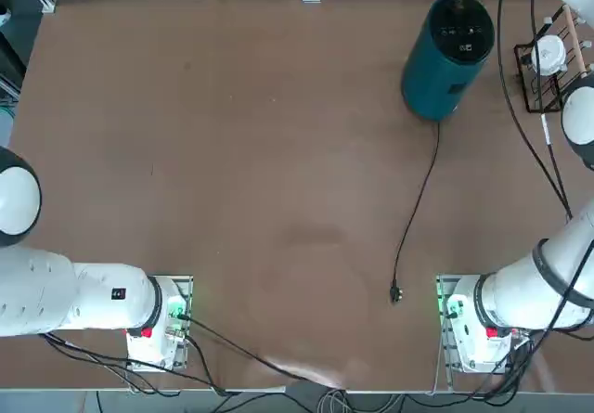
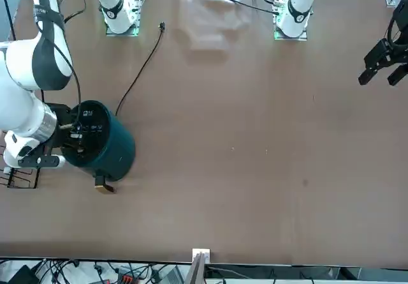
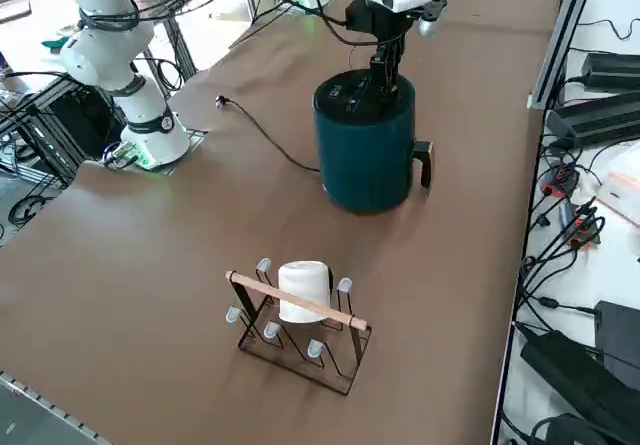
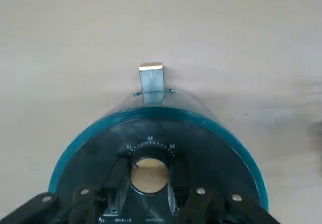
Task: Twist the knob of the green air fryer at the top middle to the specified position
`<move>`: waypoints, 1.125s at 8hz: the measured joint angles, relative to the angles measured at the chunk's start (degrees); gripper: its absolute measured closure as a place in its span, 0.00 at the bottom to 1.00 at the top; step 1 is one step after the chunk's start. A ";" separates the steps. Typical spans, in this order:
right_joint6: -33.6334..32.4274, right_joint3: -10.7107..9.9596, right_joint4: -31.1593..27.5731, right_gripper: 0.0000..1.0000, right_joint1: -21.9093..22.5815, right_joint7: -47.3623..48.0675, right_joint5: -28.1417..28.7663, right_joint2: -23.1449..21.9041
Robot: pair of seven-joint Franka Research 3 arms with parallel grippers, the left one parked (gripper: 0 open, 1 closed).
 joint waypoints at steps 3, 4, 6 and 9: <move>-0.09 0.00 0.00 0.55 -0.01 -1.73 0.00 0.00; -0.25 0.00 0.02 0.55 -0.01 -2.21 0.00 -0.01; -0.35 0.00 0.04 0.55 0.02 -5.72 -0.02 0.00; -0.38 0.00 0.05 0.55 0.02 -13.09 -0.09 0.00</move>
